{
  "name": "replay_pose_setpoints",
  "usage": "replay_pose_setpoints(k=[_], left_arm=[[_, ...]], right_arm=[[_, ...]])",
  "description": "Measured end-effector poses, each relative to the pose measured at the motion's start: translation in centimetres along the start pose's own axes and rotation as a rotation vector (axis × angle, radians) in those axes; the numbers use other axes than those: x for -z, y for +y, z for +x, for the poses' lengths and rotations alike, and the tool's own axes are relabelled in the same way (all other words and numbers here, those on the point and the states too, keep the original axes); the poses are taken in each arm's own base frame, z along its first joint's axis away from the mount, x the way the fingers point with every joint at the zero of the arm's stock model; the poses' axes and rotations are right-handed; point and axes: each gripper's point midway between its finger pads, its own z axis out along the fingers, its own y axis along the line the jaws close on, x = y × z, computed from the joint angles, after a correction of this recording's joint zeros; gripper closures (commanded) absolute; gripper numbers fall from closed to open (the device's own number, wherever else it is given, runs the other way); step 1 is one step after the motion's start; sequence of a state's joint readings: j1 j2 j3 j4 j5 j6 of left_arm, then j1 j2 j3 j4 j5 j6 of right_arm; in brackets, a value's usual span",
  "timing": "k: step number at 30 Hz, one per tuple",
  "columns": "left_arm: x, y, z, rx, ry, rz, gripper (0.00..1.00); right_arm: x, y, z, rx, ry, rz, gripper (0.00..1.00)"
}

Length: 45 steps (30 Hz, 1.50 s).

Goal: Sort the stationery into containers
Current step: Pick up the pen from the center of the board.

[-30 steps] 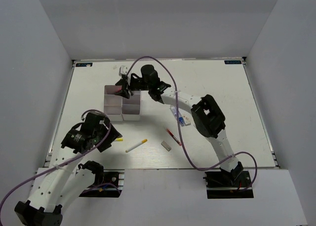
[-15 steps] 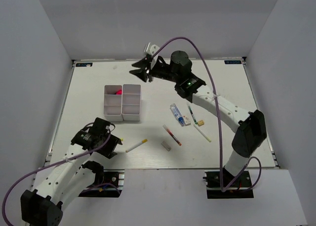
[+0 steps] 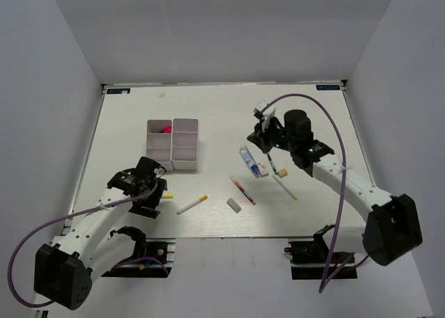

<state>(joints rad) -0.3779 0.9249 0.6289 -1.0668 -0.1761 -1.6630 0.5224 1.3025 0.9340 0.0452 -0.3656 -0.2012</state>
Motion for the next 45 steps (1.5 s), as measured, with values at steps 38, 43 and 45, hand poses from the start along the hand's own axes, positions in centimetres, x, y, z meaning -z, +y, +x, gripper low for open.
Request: replay_pose_setpoints(k=[38, 43, 45], left_arm=[[-6.3, 0.5, -2.5, 0.208, 0.018, -0.259, 0.37], [-6.5, 0.3, -2.4, 0.189, 0.044, -0.285, 0.49], [-6.7, -0.1, -2.4, 0.183, 0.052, -0.282, 0.54]], right_arm=[[6.9, 0.0, 3.8, -0.03, 0.053, 0.063, 0.92], [7.0, 0.0, 3.7, -0.036, 0.05, 0.065, 0.92], [7.0, -0.1, 3.8, -0.039, 0.05, 0.067, 0.92]])
